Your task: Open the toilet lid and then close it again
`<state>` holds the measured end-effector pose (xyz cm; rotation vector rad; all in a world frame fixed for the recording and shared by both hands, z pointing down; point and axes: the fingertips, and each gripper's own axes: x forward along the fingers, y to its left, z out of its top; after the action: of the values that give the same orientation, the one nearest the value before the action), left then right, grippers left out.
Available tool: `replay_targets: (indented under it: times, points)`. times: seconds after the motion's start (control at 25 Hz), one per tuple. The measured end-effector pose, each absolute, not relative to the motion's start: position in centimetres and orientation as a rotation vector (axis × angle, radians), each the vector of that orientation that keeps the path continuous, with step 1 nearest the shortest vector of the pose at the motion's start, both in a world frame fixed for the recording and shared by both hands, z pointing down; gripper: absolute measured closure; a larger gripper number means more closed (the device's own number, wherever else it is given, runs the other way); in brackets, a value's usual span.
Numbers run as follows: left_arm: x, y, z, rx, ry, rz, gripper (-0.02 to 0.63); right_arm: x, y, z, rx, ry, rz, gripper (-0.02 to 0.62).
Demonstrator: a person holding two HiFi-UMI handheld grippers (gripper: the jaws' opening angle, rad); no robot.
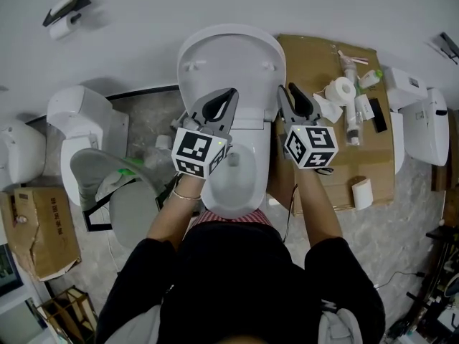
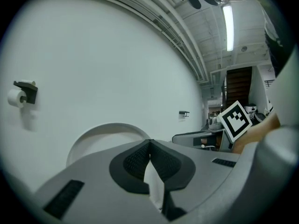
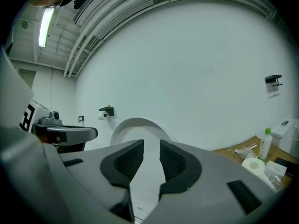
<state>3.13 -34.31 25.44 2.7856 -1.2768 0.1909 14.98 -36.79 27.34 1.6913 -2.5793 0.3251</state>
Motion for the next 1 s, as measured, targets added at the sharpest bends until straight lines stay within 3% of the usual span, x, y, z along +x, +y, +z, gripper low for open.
replay_targets:
  times: [1.0]
  points:
    - [3.3, -40.0, 28.3, 2.721, -1.268, 0.244, 0.603, 16.7, -45.5, 31.9, 1.73, -2.442, 0.333, 0.502]
